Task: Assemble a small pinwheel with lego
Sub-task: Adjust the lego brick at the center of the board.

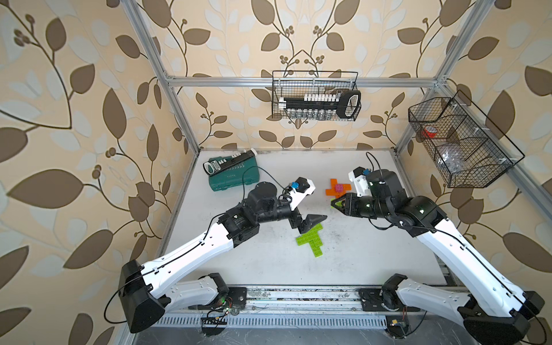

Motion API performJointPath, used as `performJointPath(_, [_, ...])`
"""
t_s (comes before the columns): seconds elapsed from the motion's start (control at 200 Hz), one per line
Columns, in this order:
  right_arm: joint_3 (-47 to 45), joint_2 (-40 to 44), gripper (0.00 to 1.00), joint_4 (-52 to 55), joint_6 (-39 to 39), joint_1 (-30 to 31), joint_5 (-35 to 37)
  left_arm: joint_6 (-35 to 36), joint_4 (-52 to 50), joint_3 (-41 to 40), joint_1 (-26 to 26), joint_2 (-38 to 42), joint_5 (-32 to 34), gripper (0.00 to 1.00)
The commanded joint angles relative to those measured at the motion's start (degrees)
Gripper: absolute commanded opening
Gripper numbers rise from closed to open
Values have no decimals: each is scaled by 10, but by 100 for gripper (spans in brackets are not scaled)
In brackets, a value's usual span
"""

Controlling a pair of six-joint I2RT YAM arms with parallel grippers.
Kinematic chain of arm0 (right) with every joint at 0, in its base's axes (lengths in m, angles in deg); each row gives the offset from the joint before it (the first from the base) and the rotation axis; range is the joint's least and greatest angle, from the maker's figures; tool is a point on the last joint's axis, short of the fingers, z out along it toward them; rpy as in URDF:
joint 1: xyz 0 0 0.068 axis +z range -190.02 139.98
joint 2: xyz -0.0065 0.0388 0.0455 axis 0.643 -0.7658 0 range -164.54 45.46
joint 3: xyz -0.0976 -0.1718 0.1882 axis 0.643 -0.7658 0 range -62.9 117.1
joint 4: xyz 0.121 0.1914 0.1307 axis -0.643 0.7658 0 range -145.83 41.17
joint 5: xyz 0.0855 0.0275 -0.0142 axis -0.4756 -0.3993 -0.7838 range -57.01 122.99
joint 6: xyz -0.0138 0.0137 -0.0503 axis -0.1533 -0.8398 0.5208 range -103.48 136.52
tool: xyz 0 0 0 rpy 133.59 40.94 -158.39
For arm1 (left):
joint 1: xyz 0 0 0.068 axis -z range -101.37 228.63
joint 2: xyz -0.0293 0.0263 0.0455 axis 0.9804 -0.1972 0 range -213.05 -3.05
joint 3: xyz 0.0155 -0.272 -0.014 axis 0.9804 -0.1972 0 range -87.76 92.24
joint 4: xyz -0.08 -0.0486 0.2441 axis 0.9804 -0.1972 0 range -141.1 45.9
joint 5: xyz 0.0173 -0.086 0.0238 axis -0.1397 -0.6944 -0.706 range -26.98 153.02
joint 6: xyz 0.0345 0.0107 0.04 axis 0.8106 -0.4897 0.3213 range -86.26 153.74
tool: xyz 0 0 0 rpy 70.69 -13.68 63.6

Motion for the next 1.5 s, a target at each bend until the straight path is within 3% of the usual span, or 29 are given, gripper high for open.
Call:
performJointPath(0.0, [-33, -11, 7, 90, 50, 1, 98, -131, -110, 2, 7, -13, 151, 99])
performJointPath(0.205, [-151, -37, 7, 5, 34, 1, 61, -320, -199, -33, 10, -17, 246, 99])
performJointPath(0.43, [-206, -133, 6, -67, 31, 4, 67, -377, -288, -2, 4, -65, 269, 99])
performJointPath(0.7, [-184, -241, 7, -81, 35, 40, 136, -463, -307, -9, -1, -112, 247, 99])
performJointPath(0.835, [-185, -271, 9, -81, 25, 47, 149, -458, -246, -54, 0, -96, 208, 99])
performJointPath(1.155, [-195, -291, 36, -98, 19, 49, 130, -429, -243, -67, 0, -119, 155, 99])
performJointPath(1.495, [-193, -278, 39, -87, 12, 49, 131, -443, -219, -101, 1, -95, 142, 99])
